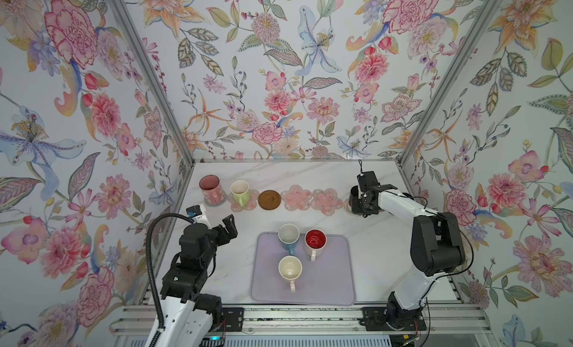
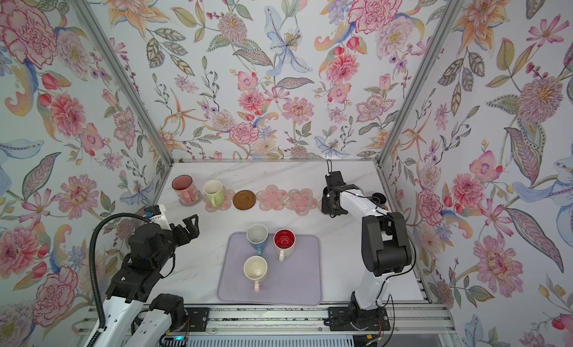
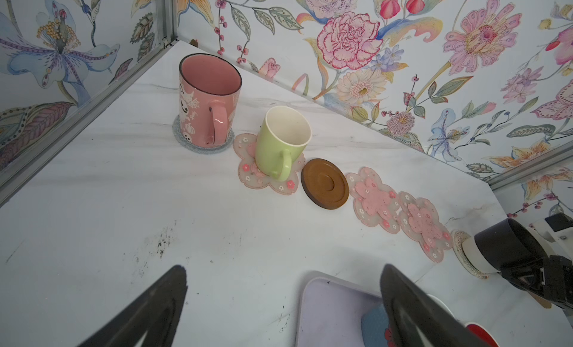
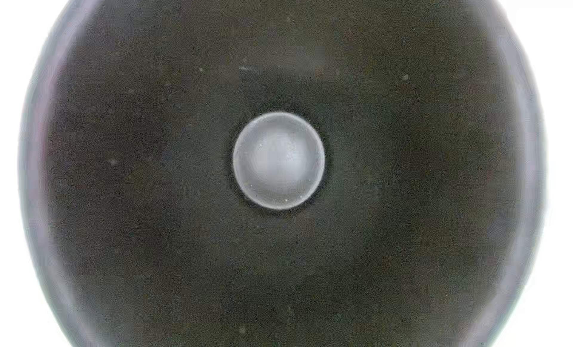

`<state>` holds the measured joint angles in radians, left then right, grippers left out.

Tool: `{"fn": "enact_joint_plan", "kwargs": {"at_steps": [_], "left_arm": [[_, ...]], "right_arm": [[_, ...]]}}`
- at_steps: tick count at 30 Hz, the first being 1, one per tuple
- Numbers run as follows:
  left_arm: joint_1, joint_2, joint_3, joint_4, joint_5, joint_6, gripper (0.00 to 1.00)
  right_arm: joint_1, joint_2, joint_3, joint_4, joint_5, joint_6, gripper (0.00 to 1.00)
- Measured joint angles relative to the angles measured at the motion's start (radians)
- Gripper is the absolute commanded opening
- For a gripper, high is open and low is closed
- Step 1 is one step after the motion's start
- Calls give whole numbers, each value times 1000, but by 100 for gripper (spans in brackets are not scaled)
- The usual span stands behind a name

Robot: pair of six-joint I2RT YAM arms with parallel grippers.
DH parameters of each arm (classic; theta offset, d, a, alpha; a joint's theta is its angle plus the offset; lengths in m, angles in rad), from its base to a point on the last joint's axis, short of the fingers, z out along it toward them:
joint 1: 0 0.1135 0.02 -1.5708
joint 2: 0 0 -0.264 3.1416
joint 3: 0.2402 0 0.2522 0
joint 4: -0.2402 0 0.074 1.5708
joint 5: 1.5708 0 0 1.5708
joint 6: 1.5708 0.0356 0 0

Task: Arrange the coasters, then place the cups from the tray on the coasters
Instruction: 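Lower the black mug onto the multicolour woven coaster beside the lavender mug, then open the right gripper and raise it off the black mug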

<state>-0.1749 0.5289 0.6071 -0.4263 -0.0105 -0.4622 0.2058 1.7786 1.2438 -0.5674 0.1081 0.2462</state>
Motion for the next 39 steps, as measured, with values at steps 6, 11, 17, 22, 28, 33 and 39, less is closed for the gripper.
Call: {"fn": "enact_joint_plan", "kwargs": {"at_steps": [6,11,17,22,28,33,39], "left_arm": [[0,0,0,0,0,0,99],[0,0,0,0,0,0,99],[0,0,0,0,0,0,99],[0,0,0,0,0,0,99],[0,0,0,0,1,0,99],[0,0,-6,0,5,0,99],[0,4,-6,0,5,0,99]], "right_arm": [[0,4,0,9,0,0,0],[0,4,0,11,0,0,4],[0,4,0,14,0,4,29],[3,-13,0,31,1,13,50],[3,-106,-14,42,4,38,77],[3,-315,-104,77,12,63,99],[4,-606,-332,167,13,76,99]]}}
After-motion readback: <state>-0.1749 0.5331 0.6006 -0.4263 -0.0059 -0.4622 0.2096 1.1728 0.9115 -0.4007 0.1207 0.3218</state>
